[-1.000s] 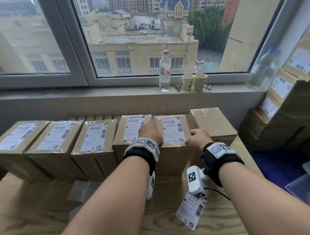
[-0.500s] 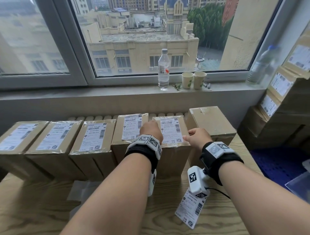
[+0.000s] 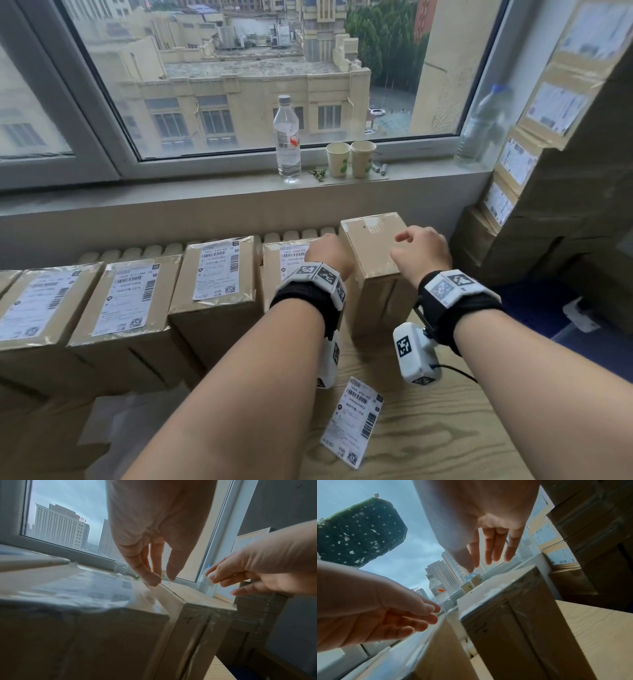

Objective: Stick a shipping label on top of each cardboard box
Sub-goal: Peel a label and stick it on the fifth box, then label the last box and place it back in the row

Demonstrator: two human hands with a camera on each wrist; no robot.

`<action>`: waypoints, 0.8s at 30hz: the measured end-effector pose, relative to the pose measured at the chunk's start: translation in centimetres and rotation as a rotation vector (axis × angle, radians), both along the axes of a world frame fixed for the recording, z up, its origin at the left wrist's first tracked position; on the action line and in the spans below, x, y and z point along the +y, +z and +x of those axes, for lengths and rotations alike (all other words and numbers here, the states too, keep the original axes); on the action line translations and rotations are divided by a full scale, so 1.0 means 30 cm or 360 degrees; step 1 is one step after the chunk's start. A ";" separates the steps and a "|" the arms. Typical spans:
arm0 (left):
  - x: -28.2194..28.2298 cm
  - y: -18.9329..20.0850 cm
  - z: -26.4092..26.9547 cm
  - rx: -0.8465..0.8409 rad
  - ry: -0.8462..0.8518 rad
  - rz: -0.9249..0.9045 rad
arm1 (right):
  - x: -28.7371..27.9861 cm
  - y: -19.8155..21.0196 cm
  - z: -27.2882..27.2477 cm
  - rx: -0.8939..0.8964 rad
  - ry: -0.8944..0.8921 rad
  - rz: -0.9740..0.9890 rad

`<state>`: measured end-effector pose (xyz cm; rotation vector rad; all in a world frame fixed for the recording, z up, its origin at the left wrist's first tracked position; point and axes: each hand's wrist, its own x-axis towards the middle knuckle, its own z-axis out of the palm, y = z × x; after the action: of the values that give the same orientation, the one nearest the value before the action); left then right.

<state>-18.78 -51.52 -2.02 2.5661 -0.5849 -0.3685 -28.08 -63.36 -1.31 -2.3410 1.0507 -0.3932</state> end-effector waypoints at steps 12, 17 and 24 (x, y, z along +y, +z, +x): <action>-0.106 -0.045 -0.076 0.0165 -0.0007 -0.0061 | -0.073 -0.093 -0.081 0.0108 -0.0047 0.0322; -0.098 -0.030 -0.110 0.0249 0.0021 -0.0161 | -0.095 -0.068 -0.113 0.0040 -0.0201 0.0401; -0.067 0.036 -0.193 0.0371 0.0157 -0.0470 | -0.101 0.024 -0.204 -0.0235 -0.0291 0.0427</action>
<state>-24.57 -53.54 -0.94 2.2209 -0.3929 -0.4989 -34.19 -66.39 -0.58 -1.9575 1.1716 -0.4555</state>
